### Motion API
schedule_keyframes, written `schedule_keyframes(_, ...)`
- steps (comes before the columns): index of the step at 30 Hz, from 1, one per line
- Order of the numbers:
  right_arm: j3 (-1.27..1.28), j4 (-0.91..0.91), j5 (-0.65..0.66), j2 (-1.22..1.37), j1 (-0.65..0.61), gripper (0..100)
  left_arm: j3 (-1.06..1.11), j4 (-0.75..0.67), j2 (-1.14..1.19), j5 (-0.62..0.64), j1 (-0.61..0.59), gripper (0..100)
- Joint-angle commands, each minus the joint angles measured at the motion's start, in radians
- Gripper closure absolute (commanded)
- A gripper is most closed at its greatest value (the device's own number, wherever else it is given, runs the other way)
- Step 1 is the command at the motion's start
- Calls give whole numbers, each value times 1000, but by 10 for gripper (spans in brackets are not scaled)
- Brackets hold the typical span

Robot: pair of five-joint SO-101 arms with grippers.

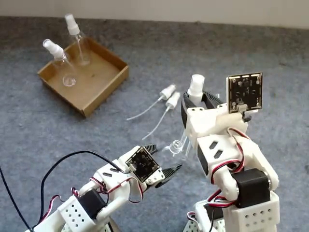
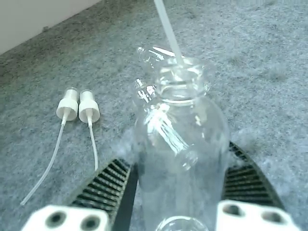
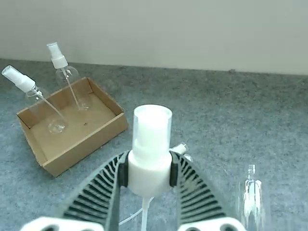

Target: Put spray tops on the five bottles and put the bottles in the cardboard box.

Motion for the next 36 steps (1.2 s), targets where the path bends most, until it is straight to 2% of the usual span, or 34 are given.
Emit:
schedule_keyframes(1,-13,101,-91,-13,-12,993,22,-78,-16,14,-36,870)
schedule_keyframes(7,-10,189,-91,-13,-16,992,21,-117,-16,14,-87,870)
schedule_keyframes(14,-10,254,-87,-13,-200,992,21,-117,-16,14,-93,870)
schedule_keyframes(19,-8,289,23,-12,-202,991,22,-117,-16,14,-93,870)
schedule_keyframes(24,-8,346,31,-12,-206,991,21,-117,-16,14,-94,870)
schedule_keyframes(30,-8,389,31,-12,-208,898,22,-117,-16,14,-94,870)
schedule_keyframes(36,-10,410,31,-12,-209,889,22,-117,-16,14,-94,870)
